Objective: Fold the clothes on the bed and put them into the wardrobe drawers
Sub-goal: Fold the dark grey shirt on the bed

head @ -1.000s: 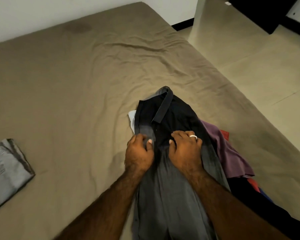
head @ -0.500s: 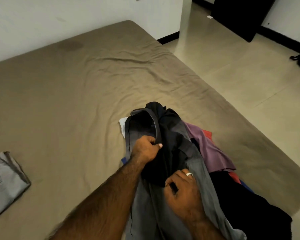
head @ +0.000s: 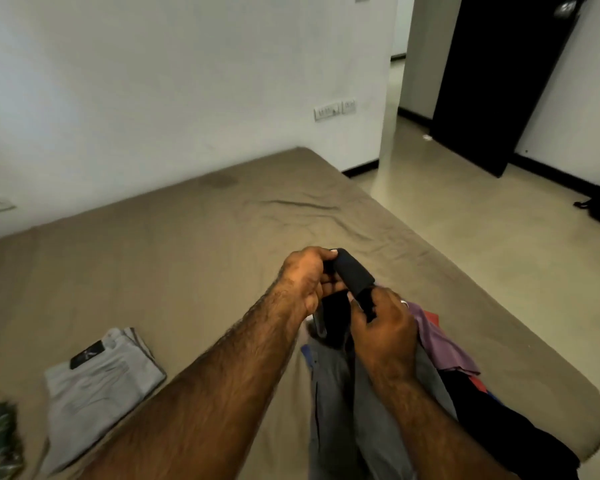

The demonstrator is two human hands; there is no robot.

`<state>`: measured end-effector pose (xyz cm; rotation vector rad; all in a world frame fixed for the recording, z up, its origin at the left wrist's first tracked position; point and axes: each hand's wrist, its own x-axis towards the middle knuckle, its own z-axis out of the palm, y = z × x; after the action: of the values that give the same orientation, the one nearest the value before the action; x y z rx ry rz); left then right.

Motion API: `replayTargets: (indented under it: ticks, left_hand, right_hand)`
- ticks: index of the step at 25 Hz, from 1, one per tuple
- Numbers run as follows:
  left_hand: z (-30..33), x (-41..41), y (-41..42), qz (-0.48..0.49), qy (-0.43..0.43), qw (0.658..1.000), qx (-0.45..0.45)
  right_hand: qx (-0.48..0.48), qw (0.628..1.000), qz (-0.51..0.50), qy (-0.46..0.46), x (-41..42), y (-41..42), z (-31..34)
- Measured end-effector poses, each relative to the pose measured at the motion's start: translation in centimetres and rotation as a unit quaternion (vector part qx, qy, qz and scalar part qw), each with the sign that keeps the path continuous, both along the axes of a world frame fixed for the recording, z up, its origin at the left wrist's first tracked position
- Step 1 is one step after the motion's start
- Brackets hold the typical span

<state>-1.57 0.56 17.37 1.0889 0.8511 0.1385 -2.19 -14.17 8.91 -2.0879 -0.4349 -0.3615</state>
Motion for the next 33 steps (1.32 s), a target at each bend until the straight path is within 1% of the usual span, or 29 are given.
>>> replayTargets:
  ticks: [1,2,4,5,6,7,8,9,11,12,13,14,15,16,17,18,19,20,21,23,24,25,26,28,30,31,32,33]
  left_hand:
    - [2.1,-1.2,0.1,0.003,-0.019,1.0,0.008]
    - [5.2,-3.4,0.7,0.016,-0.035,0.999,0.024]
    - [9.8,-6.5,1.7,0.045,-0.047,0.997,0.035]
    - [11.1,-7.4,2.1,0.055,-0.058,0.996,0.035]
    - [14.7,-10.0,2.6,0.058,-0.079,0.994,0.048]
    - [19.9,-13.6,3.1,0.063,-0.099,0.991,0.07]
    - [22.2,-15.1,3.0,0.061,-0.129,0.987,0.079]
    - [25.8,-17.6,3.3,0.059,-0.15,0.981,0.112]
    - [30.6,-21.9,3.8,0.048,-0.189,0.966,0.171]
    - [31.8,-23.5,3.8,0.036,-0.209,0.953,0.215]
    - [33.0,-25.7,4.0,0.037,-0.209,0.933,0.29]
    - [34.5,-28.7,4.5,0.057,-0.194,0.9,0.387]
    - [34.7,-29.9,4.7,0.083,-0.158,0.862,0.474]
    - [35.7,-31.5,5.9,0.13,-0.104,0.817,0.552]
    - [36.2,-32.8,6.7,0.164,-0.05,0.785,0.595]
    - [36.4,-34.1,7.7,0.182,0.007,0.764,0.619]
    - [36.5,-36.1,9.1,0.181,0.069,0.742,0.642]
    - [36.2,-37.4,10.6,0.138,0.117,0.745,0.642]
    - [35.9,-38.9,12.2,0.083,0.134,0.771,0.617]
    - [34.6,-41.7,13.6,-0.057,0.13,0.848,0.511]
    - [34.2,-42.6,13.2,-0.111,0.13,0.864,0.473]
    - [33.8,-43.0,12.7,-0.154,0.124,0.87,0.452]
    - [33.4,-43.3,11.9,-0.173,0.116,0.874,0.439]
    - [32.5,-42.3,10.3,-0.192,0.105,0.879,0.423]
    - [31.0,-40.6,8.4,-0.194,0.119,0.888,0.4]
    - [30.4,-40.0,8.0,-0.17,0.132,0.895,0.391]
    - [30.3,-39.8,8.6,-0.124,0.141,0.905,0.382]
    - [30.6,-39.9,9.6,-0.03,0.138,0.915,0.377]
  right_hand:
    - [0.013,0.999,0.016,-0.033,-0.8,-0.1,2.0]
    - [0.029,0.997,0.044,-0.056,-2.2,0.3,5.6]
    - [0.045,0.992,0.079,-0.085,-3.4,1.3,11.6]
    - [0.044,0.989,0.102,-0.098,-4.1,1.6,14.5]
    - [0.048,0.984,0.13,-0.108,-5.9,2.2,18.6]
    - [0.056,0.977,0.156,-0.134,-8.8,2.6,24.5]
    - [0.07,0.972,0.172,-0.14,-9.4,3.0,27.5]
    - [0.092,0.967,0.19,-0.144,-11.1,3.6,32.3]
    - [0.126,0.958,0.214,-0.143,-13.7,5.0,40.0]
    - [0.137,0.954,0.223,-0.145,-14.7,5.6,42.8]
    - [0.142,0.95,0.234,-0.152,-16.4,6.1,46.0]
    - [0.148,0.943,0.25,-0.165,-18.7,6.7,49.6]
    - [0.15,0.941,0.253,-0.167,-19.5,7.0,51.5]
    - [0.166,0.935,0.263,-0.17,-20.4,7.8,53.9]
    - [0.179,0.934,0.257,-0.174,-20.9,8.0,55.6]
    - [0.193,0.932,0.254,-0.174,-21.1,8.3,57.0]
    - [0.208,0.93,0.255,-0.166,-21.7,8.6,58.3]
    - [0.222,0.931,0.249,-0.15,-21.4,8.7,58.9]
    - [0.24,0.93,0.245,-0.13,-21.1,9.0,59.4]
    - [0.262,0.929,0.248,-0.086,-20.1,9.2,59.7]
    - [0.269,0.924,0.264,-0.062,-19.5,9.3,59.7]
    - [0.27,0.922,0.274,-0.048,-19.4,9.4,59.6]
    - [0.269,0.919,0.286,-0.037,-19.4,9.9,59.6]
    - [0.252,0.919,0.3,-0.035,-19.6,10.6,59.7]
    - [0.228,0.921,0.314,-0.038,-19.7,11.9,59.7]
    - [0.217,0.92,0.325,-0.027,-19.7,12.6,59.6]
    - [0.211,0.919,0.332,-0.015,-19.7,13.0,59.5]
    - [0.198,0.922,0.334,-0.008,-19.2,13.2,59.3]
